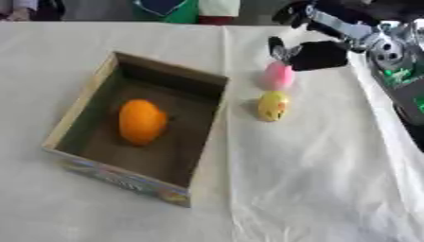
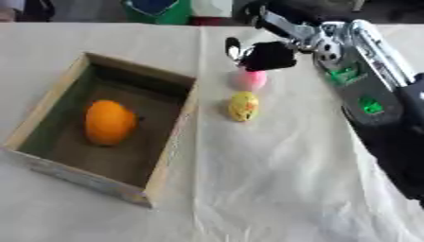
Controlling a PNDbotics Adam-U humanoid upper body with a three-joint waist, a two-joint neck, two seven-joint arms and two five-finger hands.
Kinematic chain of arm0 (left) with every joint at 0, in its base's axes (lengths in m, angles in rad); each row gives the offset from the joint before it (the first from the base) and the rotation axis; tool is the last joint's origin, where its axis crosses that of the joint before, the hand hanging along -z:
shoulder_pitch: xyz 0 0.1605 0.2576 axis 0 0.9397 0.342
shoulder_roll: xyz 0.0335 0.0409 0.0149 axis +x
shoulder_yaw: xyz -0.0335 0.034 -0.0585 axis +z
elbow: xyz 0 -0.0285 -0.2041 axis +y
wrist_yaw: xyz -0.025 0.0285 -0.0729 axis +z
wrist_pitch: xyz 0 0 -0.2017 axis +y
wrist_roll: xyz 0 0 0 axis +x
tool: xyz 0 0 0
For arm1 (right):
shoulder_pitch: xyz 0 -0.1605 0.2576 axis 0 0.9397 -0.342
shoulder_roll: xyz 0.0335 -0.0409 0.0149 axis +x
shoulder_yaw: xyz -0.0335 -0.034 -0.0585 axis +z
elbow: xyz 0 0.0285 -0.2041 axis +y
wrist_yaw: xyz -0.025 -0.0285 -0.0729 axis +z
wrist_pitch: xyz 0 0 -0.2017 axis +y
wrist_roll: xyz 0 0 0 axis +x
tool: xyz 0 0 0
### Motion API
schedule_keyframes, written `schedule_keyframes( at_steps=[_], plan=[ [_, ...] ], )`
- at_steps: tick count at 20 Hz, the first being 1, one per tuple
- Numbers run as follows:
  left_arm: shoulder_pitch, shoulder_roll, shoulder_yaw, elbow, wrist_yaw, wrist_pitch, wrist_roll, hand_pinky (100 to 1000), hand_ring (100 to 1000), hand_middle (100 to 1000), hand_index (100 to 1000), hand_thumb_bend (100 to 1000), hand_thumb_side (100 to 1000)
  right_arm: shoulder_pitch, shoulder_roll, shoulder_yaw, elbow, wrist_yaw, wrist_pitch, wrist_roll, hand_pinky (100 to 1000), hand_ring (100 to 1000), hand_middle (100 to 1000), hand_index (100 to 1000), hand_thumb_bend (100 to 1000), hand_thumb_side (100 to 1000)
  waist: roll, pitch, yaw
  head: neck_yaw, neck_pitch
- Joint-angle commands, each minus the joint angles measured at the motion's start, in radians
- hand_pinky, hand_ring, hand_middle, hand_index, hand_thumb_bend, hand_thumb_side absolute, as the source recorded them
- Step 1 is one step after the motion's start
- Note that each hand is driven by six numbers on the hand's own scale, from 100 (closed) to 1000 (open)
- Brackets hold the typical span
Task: Pick up objects on the table and place them in the box.
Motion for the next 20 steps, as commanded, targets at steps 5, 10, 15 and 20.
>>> schedule_keyframes(
  at_steps=[5, 10, 15, 20],
  plan=[
    [-0.012, 0.008, 0.003, -0.017, -0.001, 0.001, -0.004, 476, 620, 606, 748, 100, 995, 0.024, -0.032, 0.019, 0.054, -0.015, -0.002, 0.017, 773, 824, 791, 906, 100, 623, 0.0, -0.014, 0.003, 0.004, -0.014],
    [-0.012, 0.008, 0.004, -0.017, -0.001, 0.0, -0.004, 476, 620, 606, 748, 100, 996, 0.039, -0.037, 0.031, 0.078, -0.027, -0.013, 0.037, 771, 823, 776, 907, 100, 615, -0.001, -0.016, 0.003, 0.007, -0.016],
    [-0.012, 0.008, 0.005, -0.017, -0.002, 0.001, -0.004, 476, 620, 606, 748, 100, 996, 0.053, -0.046, 0.035, 0.068, -0.037, -0.02, 0.049, 767, 820, 761, 892, 100, 627, -0.003, -0.017, 0.001, 0.013, -0.018],
    [-0.012, 0.007, 0.005, -0.017, -0.001, 0.002, -0.004, 476, 621, 606, 748, 100, 997, 0.073, -0.052, 0.05, 0.078, -0.045, -0.019, 0.067, 765, 822, 761, 891, 100, 649, -0.004, -0.017, 0.004, 0.016, -0.021]
  ],
)
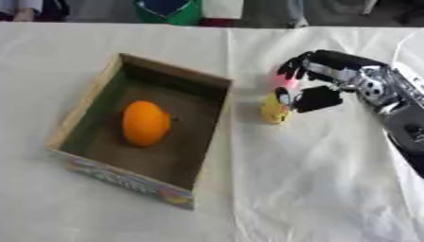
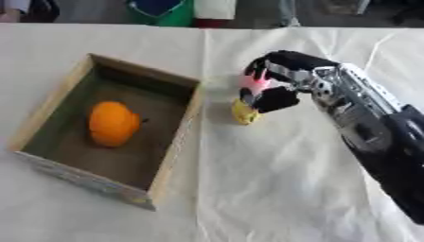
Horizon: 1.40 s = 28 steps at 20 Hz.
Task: Pick up objects on the table and place them in the box.
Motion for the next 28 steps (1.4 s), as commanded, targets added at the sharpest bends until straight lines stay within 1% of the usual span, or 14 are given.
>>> schedule_keyframes(
  at_steps=[1, 4, 9, 11, 13, 17, 21, 24, 28],
  plan=[
    [-0.01, 0.007, 0.005, -0.017, -0.001, 0.0, -0.002, 476, 621, 606, 748, 100, 997, -0.003, -0.034, 0.003, 0.001, -0.011, -0.001, 0.011, 765, 823, 761, 891, 100, 651, 0.001, -0.019, 0.002, 0.003, -0.012],
    [-0.01, 0.007, 0.005, -0.017, -0.001, 0.0, -0.002, 476, 620, 606, 748, 100, 997, 0.005, -0.036, 0.012, 0.012, -0.014, -0.004, 0.019, 764, 824, 759, 891, 100, 658, 0.001, -0.018, 0.002, 0.003, -0.012],
    [-0.008, 0.007, 0.005, -0.017, -0.001, 0.001, -0.002, 476, 620, 607, 748, 100, 997, 0.022, -0.042, 0.011, 0.017, -0.026, -0.007, 0.025, 764, 826, 759, 895, 100, 667, 0.001, -0.017, 0.001, 0.005, -0.009],
    [-0.008, 0.007, 0.004, -0.017, -0.001, 0.001, -0.002, 476, 620, 607, 748, 100, 998, 0.028, -0.046, 0.014, 0.017, -0.029, -0.011, 0.032, 765, 831, 765, 908, 100, 672, 0.001, -0.017, 0.001, 0.005, -0.008],
    [-0.008, 0.005, 0.004, -0.017, -0.001, 0.001, -0.002, 476, 620, 607, 749, 100, 998, 0.031, -0.049, 0.018, 0.02, -0.026, -0.016, 0.041, 765, 841, 779, 947, 100, 680, 0.002, -0.017, 0.001, 0.004, -0.008],
    [-0.009, 0.003, 0.002, -0.017, -0.001, 0.001, -0.003, 476, 621, 607, 749, 100, 997, 0.024, -0.047, 0.029, 0.059, 0.036, -0.02, 0.048, 758, 853, 802, 985, 107, 690, 0.002, -0.016, 0.003, 0.0, -0.01],
    [-0.007, 0.001, -0.001, -0.017, -0.003, 0.001, -0.005, 475, 620, 607, 749, 100, 998, 0.012, -0.029, 0.032, 0.113, 0.103, -0.025, 0.023, 754, 850, 804, 1000, 129, 705, 0.002, -0.014, 0.008, -0.002, -0.013],
    [-0.006, -0.001, -0.002, -0.017, -0.003, 0.003, -0.006, 475, 620, 607, 749, 100, 999, 0.003, -0.02, 0.043, 0.136, 0.129, -0.042, 0.011, 753, 854, 810, 1000, 144, 705, 0.0, -0.012, 0.009, -0.004, -0.015],
    [-0.008, -0.002, -0.003, -0.017, -0.002, 0.003, -0.007, 475, 620, 607, 748, 100, 999, -0.007, -0.011, 0.064, 0.167, 0.142, -0.069, 0.023, 752, 856, 810, 1000, 150, 705, -0.002, -0.011, 0.013, -0.004, -0.015]
  ],
)
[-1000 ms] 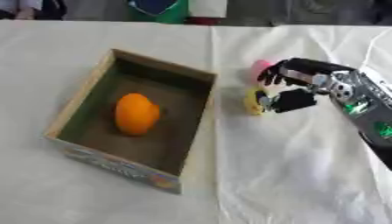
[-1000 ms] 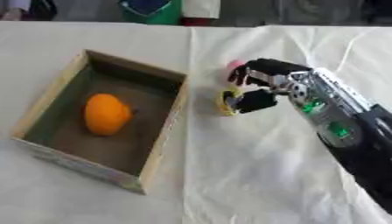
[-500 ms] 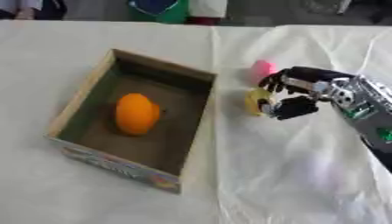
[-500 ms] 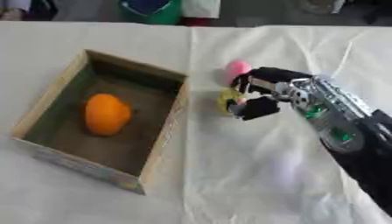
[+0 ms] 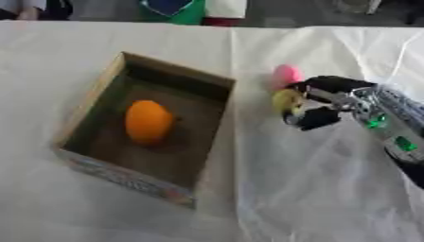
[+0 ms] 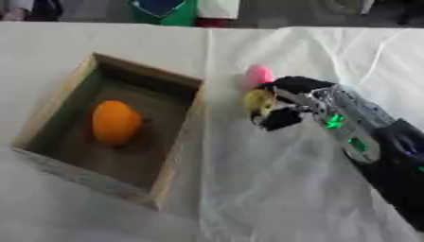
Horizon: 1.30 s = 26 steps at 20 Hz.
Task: Pick up objects on the table and place them in the box.
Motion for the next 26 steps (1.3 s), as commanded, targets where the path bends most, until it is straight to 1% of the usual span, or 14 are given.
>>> schedule_keyframes(
  at_steps=[1, 5, 6, 7, 10, 11, 12, 13, 16, 18, 21, 24, 25, 26],
  plan=[
    [-0.008, 0.006, -0.002, -0.017, -0.001, 0.0, -0.004, 476, 620, 607, 748, 100, 1000, -0.018, -0.007, 0.012, 0.021, 0.016, -0.021, 0.008, 751, 854, 807, 999, 147, 707, -0.001, -0.015, 0.004, -0.003, -0.014],
    [-0.008, 0.005, -0.003, -0.017, 0.0, 0.002, -0.004, 476, 619, 606, 748, 100, 1000, -0.025, 0.001, 0.016, 0.03, 0.02, -0.027, -0.01, 736, 828, 769, 912, 117, 690, -0.001, -0.014, 0.006, -0.003, -0.015],
    [-0.008, 0.005, -0.004, -0.017, 0.0, 0.002, -0.005, 476, 619, 606, 748, 100, 1000, -0.027, 0.002, 0.016, 0.03, 0.024, -0.024, -0.023, 720, 805, 739, 837, 100, 661, -0.001, -0.014, 0.006, -0.003, -0.015],
    [-0.009, 0.005, -0.004, -0.017, 0.0, 0.002, -0.005, 476, 619, 606, 748, 100, 1000, -0.03, 0.003, 0.016, 0.029, 0.028, -0.019, -0.041, 716, 798, 728, 817, 100, 651, -0.001, -0.015, 0.007, -0.003, -0.016],
    [-0.009, 0.006, -0.004, -0.017, 0.0, 0.003, -0.007, 476, 619, 606, 747, 100, 1000, -0.032, 0.002, 0.014, 0.018, 0.038, 0.005, -0.104, 682, 751, 630, 691, 100, 529, 0.0, -0.015, 0.007, -0.002, -0.015],
    [-0.009, 0.006, -0.004, -0.017, 0.0, 0.003, -0.007, 476, 619, 606, 747, 100, 1000, -0.032, 0.001, 0.013, 0.012, 0.039, 0.017, -0.127, 677, 743, 615, 677, 100, 498, 0.0, -0.015, 0.006, -0.001, -0.015],
    [-0.009, 0.006, -0.005, -0.017, 0.0, 0.003, -0.008, 476, 619, 606, 747, 100, 1000, -0.03, 0.0, 0.014, 0.008, 0.038, 0.028, -0.147, 677, 743, 615, 677, 100, 498, 0.0, -0.015, 0.006, -0.001, -0.015],
    [-0.009, 0.006, -0.005, -0.017, 0.0, 0.003, -0.008, 476, 619, 607, 747, 100, 1000, -0.03, -0.001, 0.014, 0.003, 0.036, 0.039, -0.165, 661, 714, 574, 645, 100, 339, -0.001, -0.016, 0.005, 0.0, -0.016],
    [-0.011, 0.007, -0.005, -0.017, 0.0, 0.003, -0.01, 476, 620, 607, 747, 100, 1000, -0.029, -0.004, 0.015, -0.016, 0.028, 0.07, -0.212, 645, 676, 530, 601, 100, 105, -0.001, -0.017, 0.004, 0.001, -0.016],
    [-0.011, 0.007, -0.006, -0.017, 0.001, 0.003, -0.011, 476, 620, 607, 747, 100, 999, -0.028, -0.007, 0.015, -0.027, 0.016, 0.086, -0.23, 638, 653, 506, 578, 100, 100, -0.001, -0.018, 0.003, 0.001, -0.016],
    [-0.011, 0.009, -0.005, -0.017, 0.002, 0.005, -0.012, 475, 621, 607, 747, 100, 999, -0.028, -0.012, 0.007, -0.054, -0.008, 0.114, -0.26, 625, 626, 474, 545, 100, 132, -0.001, -0.019, 0.003, 0.001, -0.016],
    [-0.011, 0.01, -0.004, -0.017, 0.002, 0.004, -0.011, 474, 621, 608, 747, 100, 999, -0.03, -0.022, -0.004, -0.089, -0.032, 0.142, -0.283, 618, 609, 456, 524, 100, 201, -0.001, -0.022, 0.001, 0.002, -0.015],
    [-0.011, 0.011, -0.003, -0.017, 0.002, 0.005, -0.011, 474, 621, 608, 747, 100, 1000, -0.032, -0.027, -0.009, -0.104, -0.043, 0.149, -0.286, 617, 605, 453, 521, 100, 298, -0.001, -0.023, 0.0, 0.004, -0.015],
    [-0.011, 0.012, -0.003, -0.017, 0.002, 0.005, -0.01, 474, 621, 608, 747, 100, 999, -0.033, -0.032, -0.013, -0.119, -0.055, 0.157, -0.287, 617, 605, 453, 521, 100, 230, -0.001, -0.023, 0.0, 0.004, -0.015]
  ],
)
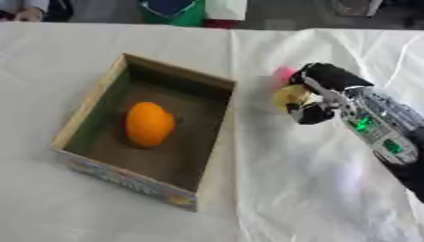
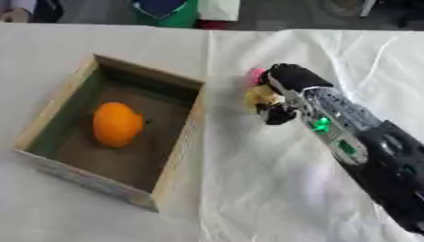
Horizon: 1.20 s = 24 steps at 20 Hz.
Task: Pick up objects on the table and place them in the box.
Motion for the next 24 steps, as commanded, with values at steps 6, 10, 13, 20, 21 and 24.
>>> schedule_keyframes(
  at_steps=[6, 10, 13, 20, 21, 24],
  plan=[
    [-0.009, 0.014, 0.004, -0.017, 0.001, 0.0, 0.0, 472, 622, 609, 747, 100, 999, -0.032, -0.078, -0.079, -0.163, -0.105, 0.063, -0.002, 618, 585, 431, 504, 100, 344, -0.001, -0.028, -0.007, 0.006, -0.008],
    [-0.008, 0.015, 0.005, -0.017, 0.002, 0.0, 0.0, 471, 622, 609, 747, 100, 999, -0.051, -0.085, -0.122, -0.241, -0.144, 0.085, 0.002, 619, 577, 422, 498, 100, 272, -0.001, -0.031, -0.009, 0.007, -0.007],
    [-0.008, 0.016, 0.005, -0.017, 0.002, -0.001, 0.001, 471, 622, 609, 747, 100, 998, -0.085, -0.084, -0.14, -0.289, -0.163, 0.095, 0.003, 618, 573, 415, 494, 100, 291, -0.002, -0.034, -0.01, 0.007, -0.004],
    [-0.006, 0.018, 0.002, -0.017, 0.003, -0.001, -0.002, 471, 623, 610, 747, 100, 997, -0.226, -0.001, -0.101, -0.332, -0.167, 0.08, 0.064, 618, 570, 414, 494, 100, 305, -0.001, -0.042, -0.009, -0.004, 0.008],
    [-0.006, 0.018, 0.002, -0.017, 0.004, -0.001, -0.003, 471, 623, 610, 747, 100, 996, -0.245, 0.023, -0.093, -0.33, -0.163, 0.076, 0.075, 618, 570, 414, 493, 100, 306, 0.0, -0.043, -0.008, -0.006, 0.009],
    [-0.005, 0.018, 0.001, -0.017, 0.004, -0.002, -0.003, 472, 624, 610, 747, 100, 995, -0.294, 0.09, -0.068, -0.315, -0.146, 0.06, 0.107, 617, 569, 413, 493, 100, 308, 0.001, -0.047, -0.005, -0.01, 0.015]
  ],
)
